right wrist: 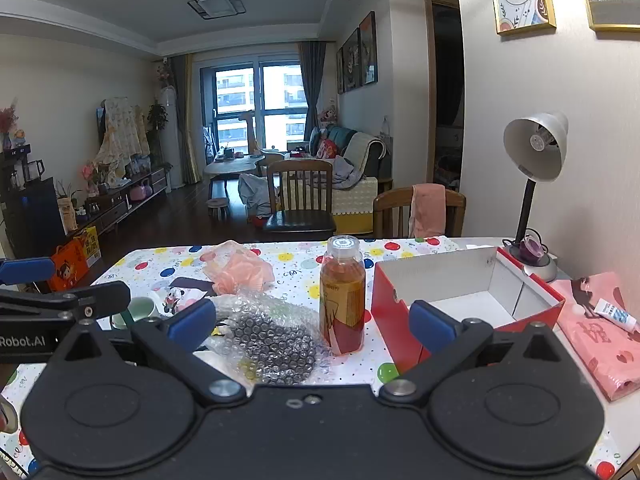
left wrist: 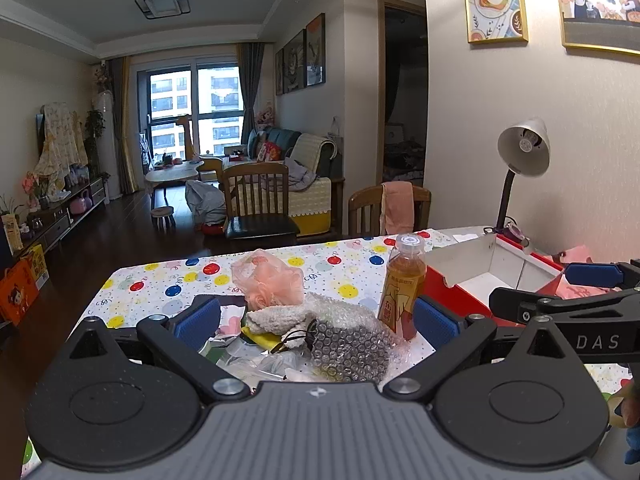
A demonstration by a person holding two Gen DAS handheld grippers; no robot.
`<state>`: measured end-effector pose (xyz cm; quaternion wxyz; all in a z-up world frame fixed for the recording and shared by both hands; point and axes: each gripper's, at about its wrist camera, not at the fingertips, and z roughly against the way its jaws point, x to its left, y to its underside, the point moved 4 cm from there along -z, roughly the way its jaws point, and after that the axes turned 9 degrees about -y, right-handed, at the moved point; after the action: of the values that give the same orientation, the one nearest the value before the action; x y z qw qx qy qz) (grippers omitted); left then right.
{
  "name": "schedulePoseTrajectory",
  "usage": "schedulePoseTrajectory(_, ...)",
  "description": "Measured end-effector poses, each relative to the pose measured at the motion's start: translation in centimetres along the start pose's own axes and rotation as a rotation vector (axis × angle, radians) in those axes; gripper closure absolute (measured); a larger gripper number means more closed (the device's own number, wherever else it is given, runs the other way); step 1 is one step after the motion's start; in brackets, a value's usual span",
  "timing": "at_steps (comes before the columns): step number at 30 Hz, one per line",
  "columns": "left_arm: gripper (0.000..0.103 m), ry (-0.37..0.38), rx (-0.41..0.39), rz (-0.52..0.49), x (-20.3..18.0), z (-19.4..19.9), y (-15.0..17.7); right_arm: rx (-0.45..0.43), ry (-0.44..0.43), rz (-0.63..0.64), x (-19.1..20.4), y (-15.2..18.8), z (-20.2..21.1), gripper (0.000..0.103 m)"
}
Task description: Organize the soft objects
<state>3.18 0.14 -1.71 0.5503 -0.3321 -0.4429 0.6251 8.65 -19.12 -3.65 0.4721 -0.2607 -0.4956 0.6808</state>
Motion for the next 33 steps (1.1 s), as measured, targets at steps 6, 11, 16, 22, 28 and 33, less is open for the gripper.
schedulePoseTrajectory(6, 0.0, -0.003, -0.003, 0.018, 0.31, 0.0, 0.03, -0.002, 0.001, 0.006, 0.13, -0.08, 0.17, 0.0)
schedulePoseTrajectory(11, 0.0, -0.004, -0.008, 0.023, 0.32, 0.1, -0.06, -0.001, 0.002, 0.006, 0.07, -0.1, 0.25, 0.0)
schedulePoseTrajectory(16, 0.0, 0.004, -0.014, 0.028, 0.41, 0.1, -0.14, -0.002, 0.001, 0.005, 0.12, -0.04, 0.17, 0.0)
schedulePoseTrajectory(22, 0.0, 0.006, -0.015, 0.037, 0.48, 0.02, -0.19, 0.0, -0.002, 0.007, 0.26, -0.02, 0.22, 0.0)
schedulePoseTrajectory(28, 0.0, 0.016, -0.028, 0.031, 0.43, 0.14, -0.18, 0.0, -0.002, 0.008, 0.31, -0.08, 0.27, 0.0)
schedulePoseTrajectory(33, 0.0, 0.027, -0.025, 0.037, 0.56, 0.06, -0.16, 0.0, -0.002, 0.01, 0.34, -0.15, 0.28, 0.0)
